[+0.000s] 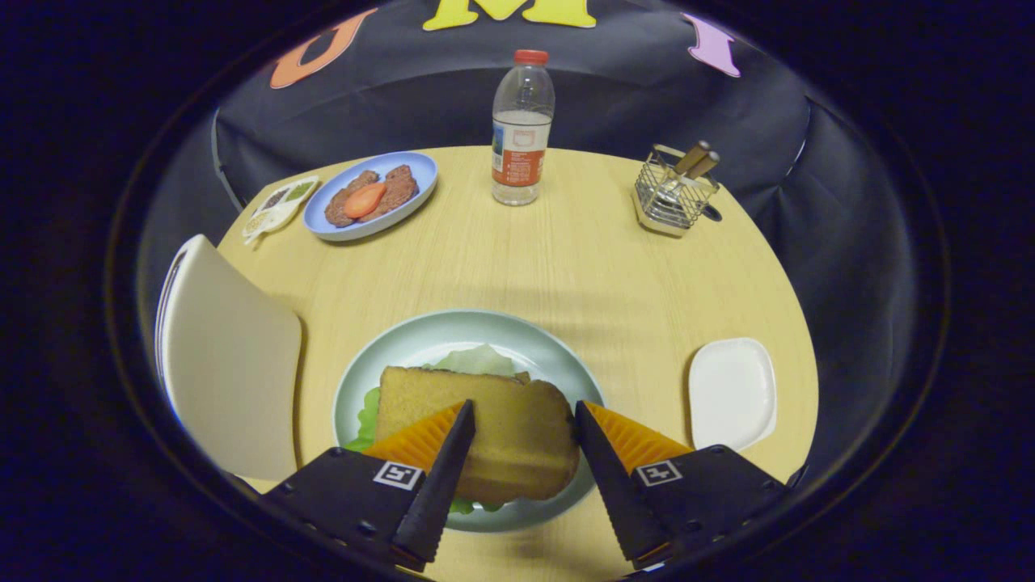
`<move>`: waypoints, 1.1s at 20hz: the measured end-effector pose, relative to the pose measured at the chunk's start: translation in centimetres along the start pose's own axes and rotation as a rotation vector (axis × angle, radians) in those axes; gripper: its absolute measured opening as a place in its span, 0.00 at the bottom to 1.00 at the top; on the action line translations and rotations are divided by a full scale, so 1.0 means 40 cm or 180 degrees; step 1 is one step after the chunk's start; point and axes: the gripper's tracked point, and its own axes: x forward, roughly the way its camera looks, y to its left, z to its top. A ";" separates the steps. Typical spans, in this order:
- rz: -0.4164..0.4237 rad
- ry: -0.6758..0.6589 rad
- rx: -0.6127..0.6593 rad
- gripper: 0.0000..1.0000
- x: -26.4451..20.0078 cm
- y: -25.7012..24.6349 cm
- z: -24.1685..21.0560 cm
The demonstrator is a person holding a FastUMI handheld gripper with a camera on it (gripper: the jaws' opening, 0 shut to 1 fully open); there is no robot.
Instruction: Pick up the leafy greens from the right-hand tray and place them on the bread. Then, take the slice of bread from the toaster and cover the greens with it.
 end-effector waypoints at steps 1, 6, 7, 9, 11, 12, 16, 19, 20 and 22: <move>0.0077 0.0010 0.0026 0.80 -0.004 0.007 -0.004; 0.0425 0.0103 0.0074 0.80 -0.032 0.051 -0.034; 0.0444 0.0067 0.0102 0.80 -0.040 0.051 -0.034; 0.0463 -0.0008 0.0103 0.80 -0.059 0.043 -0.031; 0.0505 -0.0089 0.0112 0.80 -0.098 0.032 -0.028; 0.0529 -0.0162 0.0111 0.82 -0.123 0.025 -0.020; 0.0606 -0.0531 0.0074 0.86 -0.247 -0.006 0.021; 0.0629 -0.0831 0.0055 0.89 -0.347 -0.028 0.049; 0.0646 -0.0949 0.0055 0.89 -0.384 -0.033 0.060; 0.0668 -0.1213 -0.0007 0.92 -0.457 -0.032 0.085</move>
